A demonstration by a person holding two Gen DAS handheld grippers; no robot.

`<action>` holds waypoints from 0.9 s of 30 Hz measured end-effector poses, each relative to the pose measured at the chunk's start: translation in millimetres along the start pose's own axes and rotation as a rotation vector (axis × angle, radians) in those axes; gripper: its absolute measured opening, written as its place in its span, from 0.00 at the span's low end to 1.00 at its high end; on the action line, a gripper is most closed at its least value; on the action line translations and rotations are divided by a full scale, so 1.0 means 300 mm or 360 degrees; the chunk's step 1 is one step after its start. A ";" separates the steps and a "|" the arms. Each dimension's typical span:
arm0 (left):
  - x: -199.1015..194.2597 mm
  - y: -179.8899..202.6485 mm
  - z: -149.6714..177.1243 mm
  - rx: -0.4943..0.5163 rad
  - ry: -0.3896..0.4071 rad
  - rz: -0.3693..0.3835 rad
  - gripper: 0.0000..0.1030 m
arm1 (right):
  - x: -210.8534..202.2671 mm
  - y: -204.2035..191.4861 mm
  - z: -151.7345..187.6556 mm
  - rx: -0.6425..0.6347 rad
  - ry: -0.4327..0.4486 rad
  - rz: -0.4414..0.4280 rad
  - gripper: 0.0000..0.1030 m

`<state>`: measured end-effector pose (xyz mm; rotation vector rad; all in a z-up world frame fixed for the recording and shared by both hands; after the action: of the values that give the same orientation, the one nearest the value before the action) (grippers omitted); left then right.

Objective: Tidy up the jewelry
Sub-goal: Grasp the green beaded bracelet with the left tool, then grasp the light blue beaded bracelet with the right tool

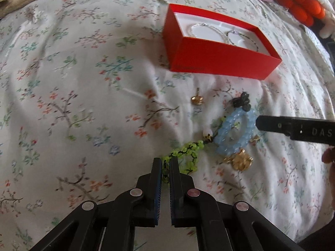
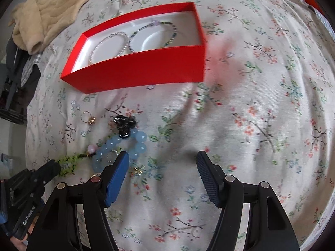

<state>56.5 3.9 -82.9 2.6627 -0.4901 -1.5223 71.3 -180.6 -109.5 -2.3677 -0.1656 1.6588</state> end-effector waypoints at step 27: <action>0.034 -0.033 0.117 0.0220 0.0324 -0.0226 0.64 | 0.018 -0.084 0.068 -0.0483 0.0486 0.0197 0.37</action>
<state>34.3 14.6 -111.5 2.9754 -0.4166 -1.2696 55.1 -152.4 -114.5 -2.8781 -0.2318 1.3779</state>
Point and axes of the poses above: each gripper's, at about its wrist camera, not at the fingertips, and x roughly the way its jaws point, y to its right, z to its underside, the point moved 8 cm from there along x, roughly the way its jaws point, and after that the axes turned 8 degrees about y, right-handed, at the moved point
